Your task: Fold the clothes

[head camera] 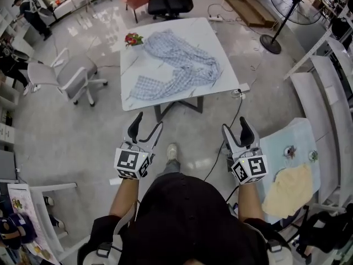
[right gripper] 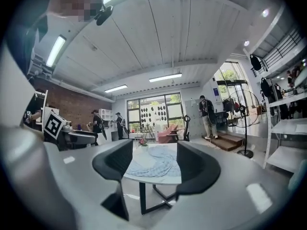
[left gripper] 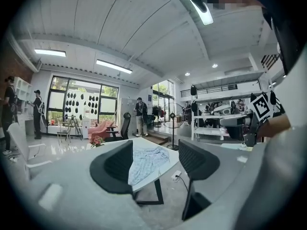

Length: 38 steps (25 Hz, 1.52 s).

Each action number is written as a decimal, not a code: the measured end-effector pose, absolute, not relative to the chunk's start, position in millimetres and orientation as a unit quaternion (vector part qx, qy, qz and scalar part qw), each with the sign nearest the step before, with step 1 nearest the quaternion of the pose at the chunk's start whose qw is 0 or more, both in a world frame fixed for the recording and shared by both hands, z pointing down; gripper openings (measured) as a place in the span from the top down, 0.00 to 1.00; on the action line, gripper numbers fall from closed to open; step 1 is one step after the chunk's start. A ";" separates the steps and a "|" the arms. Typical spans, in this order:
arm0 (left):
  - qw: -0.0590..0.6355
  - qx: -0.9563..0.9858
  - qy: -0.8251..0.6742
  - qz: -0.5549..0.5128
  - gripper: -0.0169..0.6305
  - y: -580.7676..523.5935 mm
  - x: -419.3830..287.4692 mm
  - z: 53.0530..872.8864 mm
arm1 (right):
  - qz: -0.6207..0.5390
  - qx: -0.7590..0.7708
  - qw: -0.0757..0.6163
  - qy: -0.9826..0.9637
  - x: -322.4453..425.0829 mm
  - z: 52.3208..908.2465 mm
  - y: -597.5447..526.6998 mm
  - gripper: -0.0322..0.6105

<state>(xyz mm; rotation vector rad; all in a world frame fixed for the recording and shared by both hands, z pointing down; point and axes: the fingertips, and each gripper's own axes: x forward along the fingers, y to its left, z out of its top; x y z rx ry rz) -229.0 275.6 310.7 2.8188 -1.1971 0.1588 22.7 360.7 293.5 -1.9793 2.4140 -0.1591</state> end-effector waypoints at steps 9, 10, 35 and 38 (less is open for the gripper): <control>0.051 0.924 -0.376 0.052 0.51 172.2 -230.9 319.3 | -0.060 -0.647 -0.015 0.760 22.8 293.6 264.6 0.52; 0.052 0.925 -0.373 0.058 0.51 164.1 -232.0 323.3 | -0.063 -0.647 -0.017 0.759 22.0 295.0 255.9 0.52; 0.095 0.929 -0.302 0.192 0.56 54.4 -256.0 441.5 | -0.082 -0.555 -0.095 0.822 -52.3 348.3 56.4 0.59; 0.100 0.928 -0.305 0.188 0.56 45.6 -252.9 447.1 | -0.076 -0.541 -0.098 0.832 -56.6 351.1 32.1 0.59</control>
